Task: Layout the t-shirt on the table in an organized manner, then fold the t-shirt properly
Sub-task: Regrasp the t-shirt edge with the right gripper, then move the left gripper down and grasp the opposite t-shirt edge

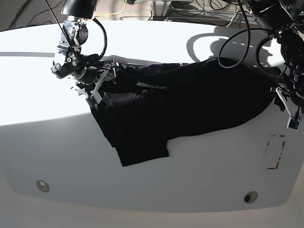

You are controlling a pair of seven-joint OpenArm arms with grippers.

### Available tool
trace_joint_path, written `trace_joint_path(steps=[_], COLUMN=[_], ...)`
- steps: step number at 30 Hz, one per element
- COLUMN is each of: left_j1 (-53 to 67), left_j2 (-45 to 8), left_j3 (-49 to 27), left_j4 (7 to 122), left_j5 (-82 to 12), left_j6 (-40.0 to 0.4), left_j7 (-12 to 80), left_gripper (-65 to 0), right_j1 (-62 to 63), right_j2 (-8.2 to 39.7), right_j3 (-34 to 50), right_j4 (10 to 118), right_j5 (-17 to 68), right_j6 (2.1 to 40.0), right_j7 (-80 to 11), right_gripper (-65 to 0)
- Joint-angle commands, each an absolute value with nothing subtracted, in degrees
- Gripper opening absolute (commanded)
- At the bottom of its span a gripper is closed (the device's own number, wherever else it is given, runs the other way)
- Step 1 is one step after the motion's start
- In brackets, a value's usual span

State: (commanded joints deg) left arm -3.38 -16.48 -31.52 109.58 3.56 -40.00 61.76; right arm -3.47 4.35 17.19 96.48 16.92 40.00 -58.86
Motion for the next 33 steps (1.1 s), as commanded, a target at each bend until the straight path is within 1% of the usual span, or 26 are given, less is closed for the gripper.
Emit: trace_joint_path(steps=[3,4,6,11,14,23,27,30,33], left_j1=[-3.4,-3.4,-3.4,-3.4,-3.4,-3.4,-3.6,-3.6,-3.3], left_j2=[-16.5,-16.5,-16.5,-16.4,-16.4,-16.4,-16.3,-16.4,-16.7], left_j3=[-31.5,-31.5,-31.5,-31.4,-31.4,-32.5,-37.4,-42.5,-45.6], left_j4=[109.6,109.6,109.6,109.6,109.6,109.0,108.9,108.8,108.8], left_j5=[3.6,3.6,3.6,3.5,3.5,3.2,2.8,-1.0,-5.4], left_j6=[-40.0,-40.0,-40.0,-40.0,-40.0,-40.0,-40.0,-40.0,-40.0], left_j7=[61.8,61.8,61.8,61.8,61.8,62.0,63.4,65.6,67.6], left_gripper=[-22.9,-22.9,-22.9,-22.9,-22.9,-22.9,-22.5,-22.4,-22.2], right_j1=[-3.4,-3.3,-3.3,-3.2,-3.2,-3.6,-3.6,-3.6,-3.5], right_j2=[4.4,4.4,4.4,4.4,4.4,4.4,4.4,4.4,4.4], right_j3=[17.2,17.2,17.2,17.1,17.1,17.1,17.1,17.1,17.1], right_j4=[96.4,96.4,96.4,96.4,96.4,99.6,100.8,100.8,100.7], right_j5=[16.9,16.9,16.9,16.9,16.9,16.9,16.9,16.9,16.9], right_j6=[40.0,40.0,40.0,40.0,40.0,40.0,40.0,40.0,40.0], right_j7=[-58.9,-58.9,-58.9,-58.9,-58.9,-59.1,-59.1,-59.1,-59.1], right_gripper=[-23.8,-28.2,-34.7,-54.7,-64.7,-65.0,-65.0,-65.0,-65.0])
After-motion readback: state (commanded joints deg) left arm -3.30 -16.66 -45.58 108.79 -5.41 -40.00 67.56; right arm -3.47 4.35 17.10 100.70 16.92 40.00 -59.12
